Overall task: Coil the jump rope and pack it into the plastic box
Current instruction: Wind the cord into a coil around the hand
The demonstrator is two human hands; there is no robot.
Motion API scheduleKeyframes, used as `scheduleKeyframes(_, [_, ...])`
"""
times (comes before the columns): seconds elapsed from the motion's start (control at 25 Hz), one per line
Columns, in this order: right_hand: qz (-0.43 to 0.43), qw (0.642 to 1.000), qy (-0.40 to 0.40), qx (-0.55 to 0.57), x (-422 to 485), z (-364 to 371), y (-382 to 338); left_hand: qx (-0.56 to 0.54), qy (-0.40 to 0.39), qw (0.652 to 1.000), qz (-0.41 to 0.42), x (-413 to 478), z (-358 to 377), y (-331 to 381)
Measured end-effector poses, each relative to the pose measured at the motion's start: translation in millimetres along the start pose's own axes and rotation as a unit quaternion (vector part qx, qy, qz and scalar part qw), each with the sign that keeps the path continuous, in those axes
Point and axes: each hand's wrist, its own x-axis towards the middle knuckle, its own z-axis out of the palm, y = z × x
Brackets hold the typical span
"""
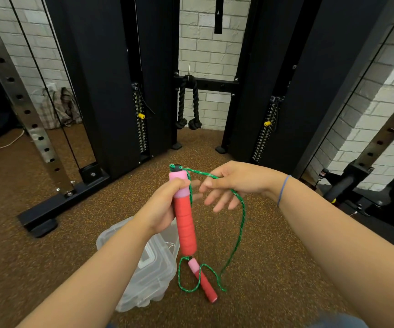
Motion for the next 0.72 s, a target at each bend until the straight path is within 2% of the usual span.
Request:
scheduleKeyframes(0.2, [-0.012,0.998,-0.054,0.016,2,9,2,-0.103,-0.001,0.994,0.042,1,-2,7])
scheduleKeyframes(0.44, [0.024,0.982,-0.189,0.0,9,19,15,-0.223,-0.1,0.968,0.049,0,2,6])
scheduleKeyframes(0.56, [0.035,0.971,-0.238,0.014,13,25,24,-0.234,-0.152,0.959,0.055,0,3,6])
scheduleKeyframes(0.72, [0.014,0.963,-0.263,0.049,16,38,37,-0.246,-0.173,0.952,0.056,1,3,7])
